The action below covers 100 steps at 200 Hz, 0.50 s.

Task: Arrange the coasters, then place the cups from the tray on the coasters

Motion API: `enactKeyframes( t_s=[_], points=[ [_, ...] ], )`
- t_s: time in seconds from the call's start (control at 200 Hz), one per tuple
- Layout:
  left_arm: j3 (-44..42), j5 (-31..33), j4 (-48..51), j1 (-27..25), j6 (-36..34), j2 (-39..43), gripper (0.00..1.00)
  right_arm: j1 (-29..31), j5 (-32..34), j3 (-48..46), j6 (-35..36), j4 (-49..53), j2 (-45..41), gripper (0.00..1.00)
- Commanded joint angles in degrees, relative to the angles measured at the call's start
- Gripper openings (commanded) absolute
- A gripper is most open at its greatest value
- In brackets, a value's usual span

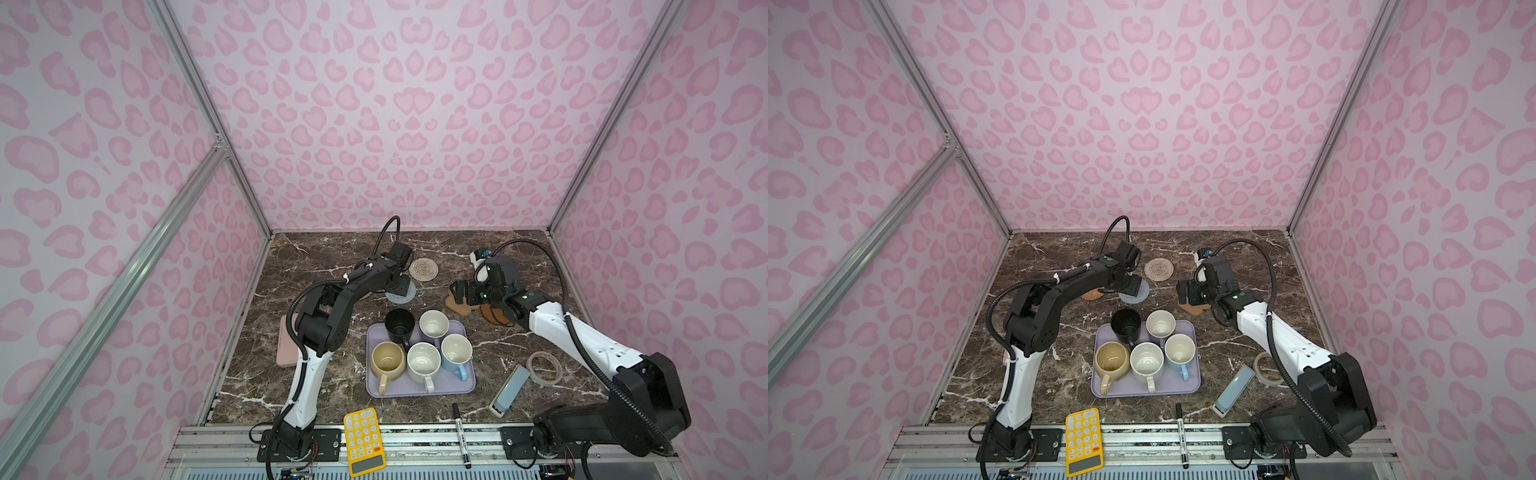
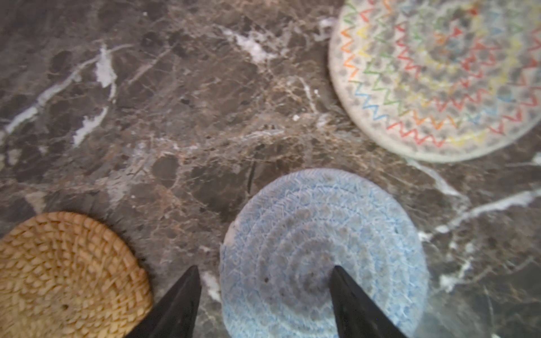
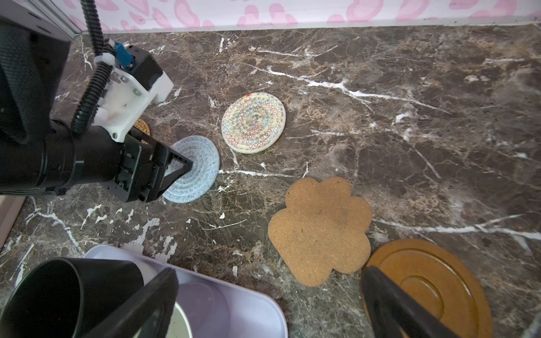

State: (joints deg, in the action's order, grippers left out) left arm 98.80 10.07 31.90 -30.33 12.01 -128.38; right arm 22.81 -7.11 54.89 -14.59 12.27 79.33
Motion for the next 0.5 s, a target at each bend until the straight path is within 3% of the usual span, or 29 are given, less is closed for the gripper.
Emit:
enactKeyframes(
  t_s=[0.0,0.495],
  points=[
    [0.71,3.74,4.34,0.65,0.89,-0.91,0.71,-0.04,-0.35,-0.39,-0.52,-1.46,-0.06,1.00],
    [6.10,3.58,5.65,3.09,3.29,-3.53,0.70,0.00,-1.24,-0.24,-1.31,-2.13,0.47,1.00]
  ],
)
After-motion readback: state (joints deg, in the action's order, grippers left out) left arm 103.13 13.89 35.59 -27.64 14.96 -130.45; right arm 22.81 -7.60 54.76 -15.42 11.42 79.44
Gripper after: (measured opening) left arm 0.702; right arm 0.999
